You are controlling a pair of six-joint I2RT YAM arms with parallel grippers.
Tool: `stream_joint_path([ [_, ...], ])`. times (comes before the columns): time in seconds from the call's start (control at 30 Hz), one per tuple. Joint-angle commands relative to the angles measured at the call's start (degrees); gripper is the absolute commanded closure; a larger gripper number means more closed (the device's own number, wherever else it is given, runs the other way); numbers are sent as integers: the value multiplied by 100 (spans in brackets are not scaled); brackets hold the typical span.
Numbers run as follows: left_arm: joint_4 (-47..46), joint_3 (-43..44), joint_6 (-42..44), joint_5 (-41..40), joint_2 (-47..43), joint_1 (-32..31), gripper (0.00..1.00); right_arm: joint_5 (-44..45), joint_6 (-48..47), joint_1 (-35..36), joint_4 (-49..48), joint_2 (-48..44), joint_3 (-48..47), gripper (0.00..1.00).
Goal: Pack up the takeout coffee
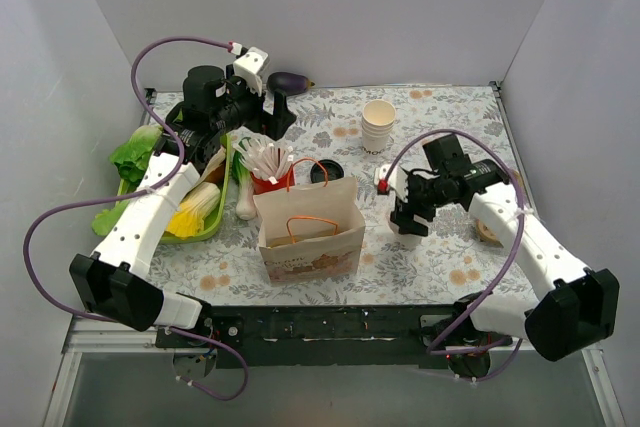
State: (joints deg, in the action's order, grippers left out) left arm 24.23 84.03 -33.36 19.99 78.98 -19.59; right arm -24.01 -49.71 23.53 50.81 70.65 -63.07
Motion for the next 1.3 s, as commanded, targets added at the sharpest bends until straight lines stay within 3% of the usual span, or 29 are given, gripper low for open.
stream_joint_path([
  [0.0, -41, 61, -30, 102, -128, 26, 7, -754, -2014, 11, 614, -552, 417, 48],
  [0.17, 3, -18, -21, 84, -207, 17, 7, -816, -3288, 11, 852, -878, 875, 46],
  [0.37, 21, -106, -3, 75, -252, 17, 7, -939, -3703, 11, 1001, -755, 945, 43],
  [0.5, 38, -124, 5, 75, -260, 17, 6, -983, -3905, 3, 1001, -720, 989, 36],
  [0.67, 29, -141, -3, 93, -278, 17, 7, -939, -3906, -68, 966, -667, 963, 25],
  [0.7, 38, -141, 5, 93, -278, 26, 7, -939, -3897, -85, 966, -658, 963, 13],
  [0.73, 38, -141, 5, 110, -278, 17, 6, -939, -3827, -111, 949, -667, 911, 9],
  [1.17, -50, -176, -74, 251, -295, 17, 6, -974, -3168, -402, 1010, -719, 533, 2],
  [1.27, -58, -176, -100, 286, -322, 8, 7, -1035, -2589, -446, 1036, -755, 261, 2],
])
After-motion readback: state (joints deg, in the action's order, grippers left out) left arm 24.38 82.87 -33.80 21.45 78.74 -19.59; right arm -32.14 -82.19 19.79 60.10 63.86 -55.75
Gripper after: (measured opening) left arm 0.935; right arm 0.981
